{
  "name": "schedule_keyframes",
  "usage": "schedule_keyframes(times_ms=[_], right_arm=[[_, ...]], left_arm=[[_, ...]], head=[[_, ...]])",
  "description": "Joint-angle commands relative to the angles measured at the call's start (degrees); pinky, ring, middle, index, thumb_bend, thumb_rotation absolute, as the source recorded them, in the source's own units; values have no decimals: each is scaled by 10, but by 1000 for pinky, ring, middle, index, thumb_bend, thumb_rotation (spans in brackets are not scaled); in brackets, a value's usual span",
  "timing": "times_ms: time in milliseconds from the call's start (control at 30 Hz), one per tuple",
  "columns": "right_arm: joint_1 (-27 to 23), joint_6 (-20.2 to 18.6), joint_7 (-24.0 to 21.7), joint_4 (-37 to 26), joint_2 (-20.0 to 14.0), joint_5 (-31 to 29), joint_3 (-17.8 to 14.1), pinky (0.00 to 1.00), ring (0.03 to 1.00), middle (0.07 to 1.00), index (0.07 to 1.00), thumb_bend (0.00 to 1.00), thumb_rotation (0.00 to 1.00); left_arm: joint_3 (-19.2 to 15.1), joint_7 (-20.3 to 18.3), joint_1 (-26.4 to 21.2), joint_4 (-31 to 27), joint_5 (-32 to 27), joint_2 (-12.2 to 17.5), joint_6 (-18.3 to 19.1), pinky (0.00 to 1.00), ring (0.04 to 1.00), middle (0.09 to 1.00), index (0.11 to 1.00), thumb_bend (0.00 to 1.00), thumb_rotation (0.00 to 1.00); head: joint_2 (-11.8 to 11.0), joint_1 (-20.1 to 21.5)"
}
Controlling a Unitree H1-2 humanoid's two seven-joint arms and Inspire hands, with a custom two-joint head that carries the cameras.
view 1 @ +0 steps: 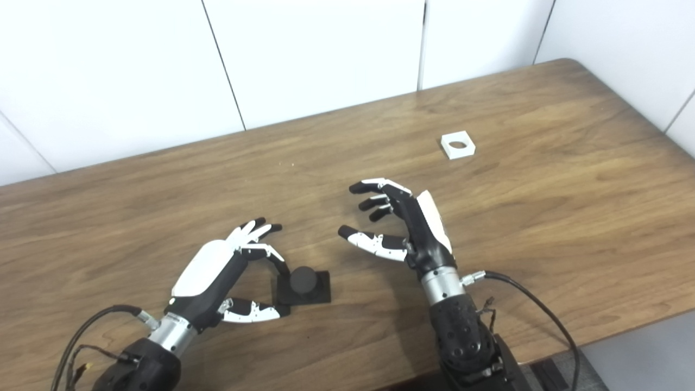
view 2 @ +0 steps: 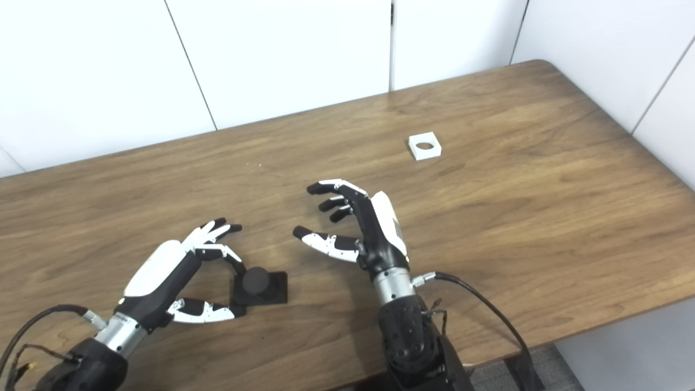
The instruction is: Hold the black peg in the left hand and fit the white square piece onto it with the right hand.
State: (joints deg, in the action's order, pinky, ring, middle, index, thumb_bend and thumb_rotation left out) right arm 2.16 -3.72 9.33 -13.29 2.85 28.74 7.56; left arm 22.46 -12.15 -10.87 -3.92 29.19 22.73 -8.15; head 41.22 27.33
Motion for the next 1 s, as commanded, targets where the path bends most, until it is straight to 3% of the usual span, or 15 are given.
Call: schedule_keyframes(times_ms=[0, 200, 433, 700, 967], right_arm=[[-12, 15, 11, -12, 8, 7, 4, 565, 656, 735, 670, 552, 223], [-34, 11, -1, -27, -14, 33, 6, 613, 710, 740, 677, 550, 234], [-93, -38, -68, -69, -95, 73, -15, 665, 763, 783, 719, 567, 219], [-175, -112, -170, -80, -212, 118, -38, 622, 781, 829, 761, 624, 357], [-211, -137, -204, -61, -267, 143, -47, 604, 779, 837, 765, 621, 380]], left_arm=[[1, -26, 10, 9, 10, 21, -2, 1000, 1000, 929, 489, 523, 66], [-3, -31, 13, 4, 7, 20, 3, 1000, 1000, 928, 489, 523, 63], [-6, -30, 13, 13, 5, 14, -7, 1000, 1000, 920, 489, 523, 60], [-7, -35, 11, 11, 5, 12, -1, 1000, 1000, 925, 489, 523, 59], [-4, -37, 13, 11, 4, 9, -1, 1000, 1000, 926, 489, 523, 60]], head=[[0, 2], [-4, 10], [-10, 17], [-13, 22], [-12, 22]])
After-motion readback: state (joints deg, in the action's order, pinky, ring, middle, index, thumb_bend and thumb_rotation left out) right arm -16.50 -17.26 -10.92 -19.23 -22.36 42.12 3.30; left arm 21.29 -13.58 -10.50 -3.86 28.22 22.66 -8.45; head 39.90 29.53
